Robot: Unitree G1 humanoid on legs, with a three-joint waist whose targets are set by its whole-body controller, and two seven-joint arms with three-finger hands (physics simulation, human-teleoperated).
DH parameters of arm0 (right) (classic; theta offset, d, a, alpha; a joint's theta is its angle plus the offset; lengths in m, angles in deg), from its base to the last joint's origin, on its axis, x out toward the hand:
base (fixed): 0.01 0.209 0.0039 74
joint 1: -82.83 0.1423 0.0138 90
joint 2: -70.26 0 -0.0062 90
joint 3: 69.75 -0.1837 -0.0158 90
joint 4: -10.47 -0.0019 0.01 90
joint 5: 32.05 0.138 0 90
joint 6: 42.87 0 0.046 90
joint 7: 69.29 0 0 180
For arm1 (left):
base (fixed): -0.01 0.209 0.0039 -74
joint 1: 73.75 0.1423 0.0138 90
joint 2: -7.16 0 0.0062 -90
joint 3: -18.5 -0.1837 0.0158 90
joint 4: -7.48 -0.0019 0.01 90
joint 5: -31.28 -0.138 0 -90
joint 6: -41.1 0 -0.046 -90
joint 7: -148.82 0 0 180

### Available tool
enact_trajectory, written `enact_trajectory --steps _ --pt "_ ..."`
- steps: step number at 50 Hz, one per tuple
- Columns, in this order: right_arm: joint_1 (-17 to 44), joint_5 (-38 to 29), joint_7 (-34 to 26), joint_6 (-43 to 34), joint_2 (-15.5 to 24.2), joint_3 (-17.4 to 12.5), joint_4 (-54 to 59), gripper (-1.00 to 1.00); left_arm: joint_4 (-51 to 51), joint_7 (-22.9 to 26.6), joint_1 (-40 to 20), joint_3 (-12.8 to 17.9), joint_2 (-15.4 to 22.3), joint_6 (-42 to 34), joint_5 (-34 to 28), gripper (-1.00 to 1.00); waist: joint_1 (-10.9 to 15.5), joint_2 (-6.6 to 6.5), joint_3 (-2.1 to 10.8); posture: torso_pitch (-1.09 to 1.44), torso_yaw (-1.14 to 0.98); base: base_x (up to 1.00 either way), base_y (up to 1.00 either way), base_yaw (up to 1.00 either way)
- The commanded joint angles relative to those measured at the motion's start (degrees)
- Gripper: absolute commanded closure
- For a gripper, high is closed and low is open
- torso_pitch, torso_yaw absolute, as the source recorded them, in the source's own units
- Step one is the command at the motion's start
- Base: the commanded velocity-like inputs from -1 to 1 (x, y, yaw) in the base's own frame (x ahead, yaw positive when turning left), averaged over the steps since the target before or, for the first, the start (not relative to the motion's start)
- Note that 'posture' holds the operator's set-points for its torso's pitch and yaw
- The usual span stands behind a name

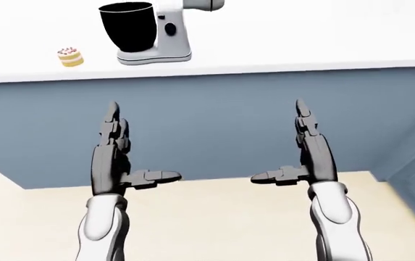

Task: Place the cake in the stand mixer bowl.

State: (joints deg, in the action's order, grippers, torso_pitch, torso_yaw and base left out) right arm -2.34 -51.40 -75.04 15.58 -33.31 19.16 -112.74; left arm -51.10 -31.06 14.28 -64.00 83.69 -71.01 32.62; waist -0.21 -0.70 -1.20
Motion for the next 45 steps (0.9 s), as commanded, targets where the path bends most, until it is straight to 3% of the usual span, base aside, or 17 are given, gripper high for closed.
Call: enact_trajectory --steps 1,5,7,8,9,11,20,23,24,25,27,32,34,36,37,38,45 --pt "1.21 -0.6 0.22 1.32 -0.07 0.18 -2.04 -1.0 2.04 -0.13 -1.07 0.37 0.46 2.04 0.07 -1.0 0.01 0.92 0.66 0.0 0.0 0.0 0.27 0.0" --pt "1.15 -0.63 0.24 1.71 -0.18 -0.02 -1.24 -1.0 1.33 -0.18 -1.18 0.56 0.58 2.66 0.08 -1.0 -0.02 -0.39 0.59 0.0 0.0 0.0 0.26 0.0" --pt "0.72 -0.62 0.37 1.84 -0.24 -0.09 -1.45 -1.0 1.56 -0.18 -1.04 0.43 0.58 2.6 -0.05 -1.0 -0.24 -2.83 0.4 0.0 0.0 0.0 0.27 0.0" --pt "0.76 -0.91 0.23 1.24 -0.17 -0.01 -2.04 -1.0 1.62 -0.14 -1.03 0.45 0.6 2.57 -0.05 -1.0 -0.17 -4.9 0.93 0.0 0.0 0.0 0.27 0.0" --pt "0.72 -0.98 0.19 1.18 -0.14 -0.06 -2.18 -1.0 1.43 -0.12 -1.01 0.47 0.61 2.78 -0.1 -1.0 0.25 -2.76 0.32 0.0 0.0 0.0 0.27 0.0" --pt "0.86 -1.08 0.4 1.43 -0.26 0.14 -1.68 -1.0 1.37 -0.13 -0.99 0.51 0.61 2.9 -0.15 -1.0 -0.01 -2.86 -0.26 0.0 0.0 0.0 0.26 0.0" --pt "0.37 -0.88 0.89 2.03 -0.3 -0.06 -1.17 -1.0 1.05 0.05 -0.75 0.71 0.64 3.53 -0.51 -1.0 -0.37 1.57 -0.05 0.0 0.0 0.0 0.27 0.0" --pt "0.14 -0.89 1.03 2.25 -0.31 -0.18 -0.88 -1.0 1.59 0.14 -0.32 0.59 0.59 3.73 -0.76 -1.0 -0.48 5.19 0.88 0.0 0.0 0.0 0.26 0.0" --pt "0.06 -0.97 1.08 2.16 -0.35 -0.13 -0.94 -1.0 1.74 0.15 -0.39 0.65 0.6 3.63 -0.77 -1.0 -1.13 2.46 0.15 0.0 0.0 0.0 0.27 0.0" --pt "0.05 -1.11 1.09 1.97 -0.35 -0.06 -1.17 -1.0 1.74 0.14 -0.4 0.67 0.6 3.73 -0.85 -1.0 -0.49 3.67 0.3 0.0 0.0 0.0 0.27 0.0" --pt "0.14 -1.3 1.21 1.79 -0.39 0.0 -1.1 -1.0 1.48 0.14 -0.22 0.55 0.52 4.21 -1.09 -1.0 -0.51 3.8 0.84 0.0 0.0 0.0 0.27 0.0" --pt "0.06 -1.5 1.49 1.25 -0.51 0.03 -1.37 -1.0 1.85 0.47 -0.19 0.81 0.6 4.27 -1.17 -1.0 -0.39 0.85 -0.3 0.0 0.0 0.0 0.27 0.0" --pt "0.24 -1.61 1.45 0.94 -0.48 0.13 -1.4 -1.0 1.92 0.36 -0.29 0.89 0.58 4.4 -1.23 -1.0 -0.59 -1.67 -0.07 0.0 0.0 0.0 0.27 0.0" --pt "0.37 -1.85 1.3 0.62 -0.41 0.3 -1.44 -1.0 1.99 0.29 -0.21 0.93 0.61 4.62 -1.42 -1.0 -0.21 -6.49 1.34 0.0 0.0 0.0 0.27 0.0" --pt "0.4 -1.94 1.28 0.48 -0.43 0.34 -1.6 -1.0 2.02 0.29 -0.2 0.97 0.61 4.63 -1.44 -1.0 0.14 -2.7 0.08 0.0 0.0 0.0 0.27 0.0" --pt "0.41 -1.98 1.28 0.47 -0.44 0.34 -1.54 -1.0 2.6 0.36 -0.04 1.0 0.59 4.31 -1.33 -1.0 -0.01 -3.51 -0.03 0.0 0.0 0.0 0.27 0.0" --pt "0.32 -2.09 1.42 0.52 -0.47 0.25 -1.2 -1.0 3.18 0.47 -0.29 1.24 0.64 4.09 -1.17 -1.0 -0.07 0.93 -0.31 0.0 0.0 0.0 0.27 0.0"
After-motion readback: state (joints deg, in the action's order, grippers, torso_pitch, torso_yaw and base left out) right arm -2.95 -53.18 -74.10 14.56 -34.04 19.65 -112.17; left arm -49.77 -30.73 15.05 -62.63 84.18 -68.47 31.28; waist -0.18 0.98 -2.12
